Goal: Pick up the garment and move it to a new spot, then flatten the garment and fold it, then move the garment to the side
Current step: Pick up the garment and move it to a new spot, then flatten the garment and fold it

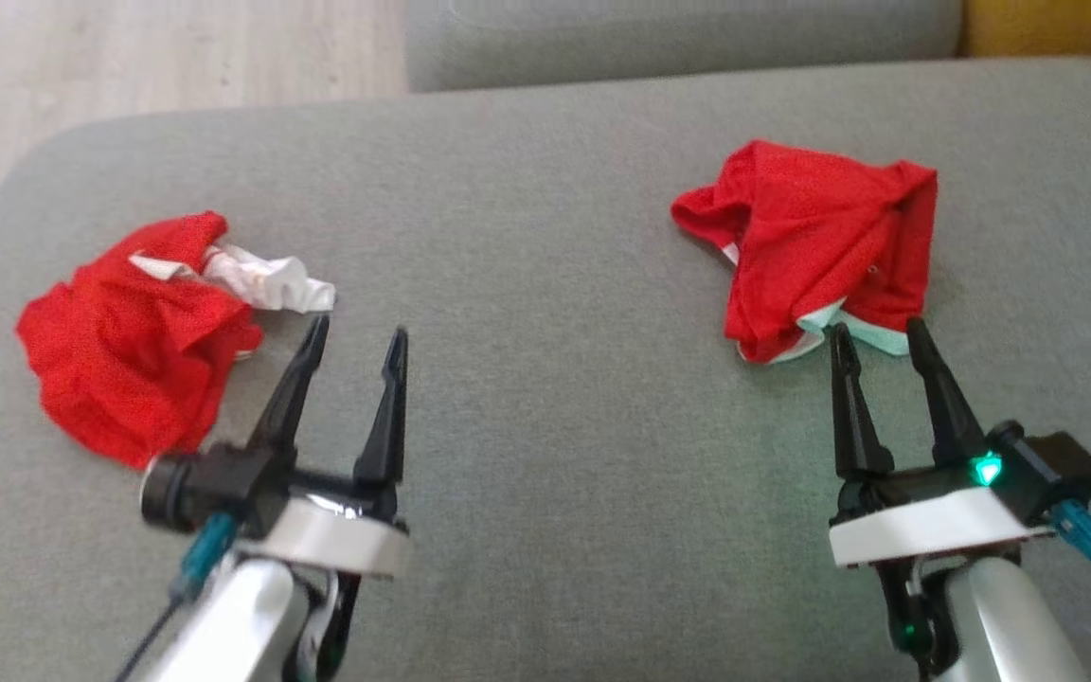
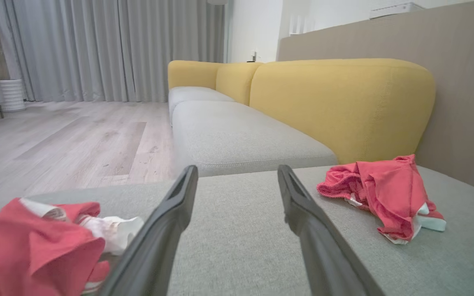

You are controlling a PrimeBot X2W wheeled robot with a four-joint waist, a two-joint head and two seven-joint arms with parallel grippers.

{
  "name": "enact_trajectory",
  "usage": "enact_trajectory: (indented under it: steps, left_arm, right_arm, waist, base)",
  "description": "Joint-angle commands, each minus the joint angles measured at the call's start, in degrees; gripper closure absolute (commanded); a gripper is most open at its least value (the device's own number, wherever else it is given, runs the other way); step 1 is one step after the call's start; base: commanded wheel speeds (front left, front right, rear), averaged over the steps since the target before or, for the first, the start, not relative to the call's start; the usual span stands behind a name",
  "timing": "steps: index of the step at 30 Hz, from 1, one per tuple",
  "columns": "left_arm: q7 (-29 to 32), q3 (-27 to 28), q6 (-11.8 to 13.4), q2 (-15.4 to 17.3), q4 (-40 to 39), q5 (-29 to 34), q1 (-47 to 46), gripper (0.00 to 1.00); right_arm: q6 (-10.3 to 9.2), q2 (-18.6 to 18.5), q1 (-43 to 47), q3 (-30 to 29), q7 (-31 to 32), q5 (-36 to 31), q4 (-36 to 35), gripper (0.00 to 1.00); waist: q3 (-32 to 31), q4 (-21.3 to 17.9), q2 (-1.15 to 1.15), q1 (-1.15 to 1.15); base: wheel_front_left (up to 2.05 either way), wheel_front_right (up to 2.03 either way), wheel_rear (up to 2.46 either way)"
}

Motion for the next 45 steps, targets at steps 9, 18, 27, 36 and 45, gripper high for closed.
enact_trajectory:
  steps: [9,18,27,36,45]
  left_arm:
    - [-0.6,7.9,-0.5,-3.1,-4.8,5.0,4.8,0.00]
    - [-0.6,11.7,-3.5,-5.6,-4.3,8.4,6.4,0.00]
    - [-0.6,13.1,-6.3,-8.3,-3.2,10.0,5.5,0.00]
    - [-0.6,14.3,-9.6,-11.9,-1.6,12.0,3.3,0.00]
    - [-0.6,15.3,-11.4,-13.6,-0.6,13.2,1.4,0.00]
  right_arm:
    - [0.43,-0.2,0.2,1.4,-0.6,-0.7,-1.0,0.00]
    - [0.43,-0.2,0.1,2.0,-0.6,-0.8,-1.1,0.00]
    - [0.43,-0.2,-1.2,1.0,-0.6,-4.2,1.1,0.00]
    - [0.43,-0.2,-12.4,-2.5,3.7,-12.3,16.6,0.00]
    - [0.43,-0.2,-19.0,-5.4,6.0,-17.9,27.4,0.00]
  waist:
    - [-0.9,0.7,0.00,0.02]
    - [-0.9,0.0,0.00,0.02]
    - [0.8,1.4,0.00,0.02]
    - [6.8,6.2,0.00,0.02]
    - [9.7,9.0,0.00,0.02]
  base:
    - [0.00,0.00,0.00]
    - [0.00,0.00,0.00]
    - [0.00,0.00,0.00]
    - [0.00,0.00,0.00]
    - [0.00,0.00,0.00]
